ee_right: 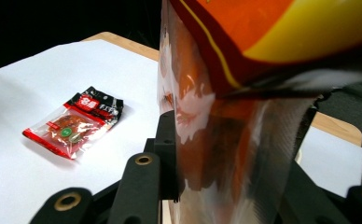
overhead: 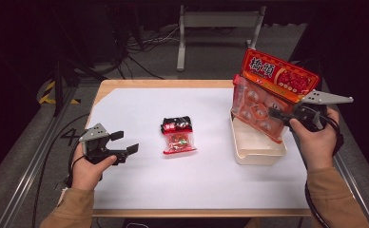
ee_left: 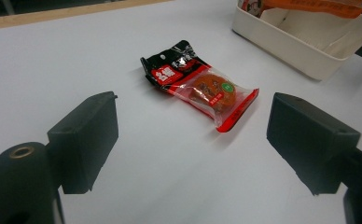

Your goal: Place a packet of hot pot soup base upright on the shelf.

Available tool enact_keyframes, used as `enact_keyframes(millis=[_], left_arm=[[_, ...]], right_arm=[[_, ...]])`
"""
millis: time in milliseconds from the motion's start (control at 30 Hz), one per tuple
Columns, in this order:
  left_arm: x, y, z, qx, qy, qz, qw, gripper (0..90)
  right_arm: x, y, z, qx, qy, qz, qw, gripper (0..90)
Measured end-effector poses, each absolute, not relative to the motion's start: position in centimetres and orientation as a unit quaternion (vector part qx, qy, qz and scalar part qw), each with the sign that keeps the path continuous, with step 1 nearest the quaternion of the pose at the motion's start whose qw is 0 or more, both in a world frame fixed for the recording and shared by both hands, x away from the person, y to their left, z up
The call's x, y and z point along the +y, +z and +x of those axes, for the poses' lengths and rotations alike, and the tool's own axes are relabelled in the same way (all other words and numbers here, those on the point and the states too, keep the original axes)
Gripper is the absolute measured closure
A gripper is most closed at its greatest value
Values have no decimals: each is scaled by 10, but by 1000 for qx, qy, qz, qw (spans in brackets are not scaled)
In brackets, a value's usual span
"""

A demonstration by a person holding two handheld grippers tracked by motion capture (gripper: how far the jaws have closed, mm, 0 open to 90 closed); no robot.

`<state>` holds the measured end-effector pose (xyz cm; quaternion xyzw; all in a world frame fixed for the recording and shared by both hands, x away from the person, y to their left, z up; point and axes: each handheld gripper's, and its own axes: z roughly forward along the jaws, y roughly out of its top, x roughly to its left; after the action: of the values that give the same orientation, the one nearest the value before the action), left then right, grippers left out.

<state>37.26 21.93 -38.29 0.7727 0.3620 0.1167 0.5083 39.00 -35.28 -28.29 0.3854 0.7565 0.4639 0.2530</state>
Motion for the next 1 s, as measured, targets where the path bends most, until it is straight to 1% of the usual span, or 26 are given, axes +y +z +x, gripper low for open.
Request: enact_keyframes(millis=[233,433,667,1000], left_arm=[[220,-383,373,361,116,774,506,179],[220,-384,373,363,115,774,506,179],[221,-384,373,364,113,774,507,178],[220,-385,373,367,110,773,506,178]], right_arm=[[-355,-287,390,752,458,392,267,703],[-353,-291,390,754,455,391,267,703],[-355,-298,390,756,455,392,258,703],[-358,-323,392,758,453,400,246,703]])
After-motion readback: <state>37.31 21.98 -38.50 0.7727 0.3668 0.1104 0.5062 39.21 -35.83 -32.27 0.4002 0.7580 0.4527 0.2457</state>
